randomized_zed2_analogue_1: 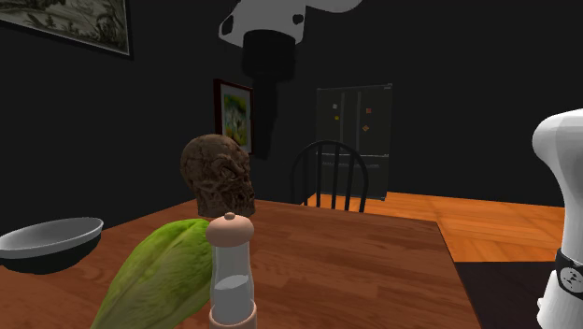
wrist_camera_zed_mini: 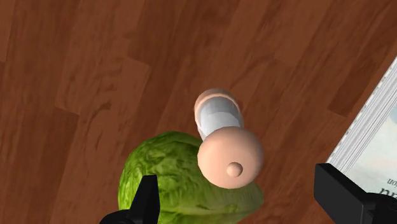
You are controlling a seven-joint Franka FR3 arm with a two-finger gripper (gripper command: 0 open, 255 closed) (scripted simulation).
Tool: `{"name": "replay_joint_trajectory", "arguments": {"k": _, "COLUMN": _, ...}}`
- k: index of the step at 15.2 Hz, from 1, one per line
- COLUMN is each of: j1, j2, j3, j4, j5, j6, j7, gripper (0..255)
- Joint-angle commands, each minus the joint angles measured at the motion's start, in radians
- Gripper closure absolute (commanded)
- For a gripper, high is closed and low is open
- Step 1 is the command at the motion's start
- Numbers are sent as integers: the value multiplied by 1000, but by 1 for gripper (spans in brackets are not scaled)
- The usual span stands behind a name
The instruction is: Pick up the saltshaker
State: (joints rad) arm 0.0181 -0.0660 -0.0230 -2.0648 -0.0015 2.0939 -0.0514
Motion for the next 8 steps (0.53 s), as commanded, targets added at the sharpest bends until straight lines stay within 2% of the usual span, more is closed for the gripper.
{"name": "replay_joint_trajectory", "arguments": {"k": 1, "j1": 3, "j2": 72, "j3": 2, "j4": 33, "j5": 11, "j6": 27, "j7": -3, "gripper": 0}}
{"name": "replay_joint_trajectory", "arguments": {"k": 6, "j1": 6, "j2": 268, "j3": 9, "j4": 175, "j5": 39, "j6": 51, "j7": -17, "gripper": 0}}
{"name": "replay_joint_trajectory", "arguments": {"k": 8, "j1": 6, "j2": 291, "j3": 10, "j4": 182, "j5": 42, "j6": 64, "j7": -19, "gripper": 0}}
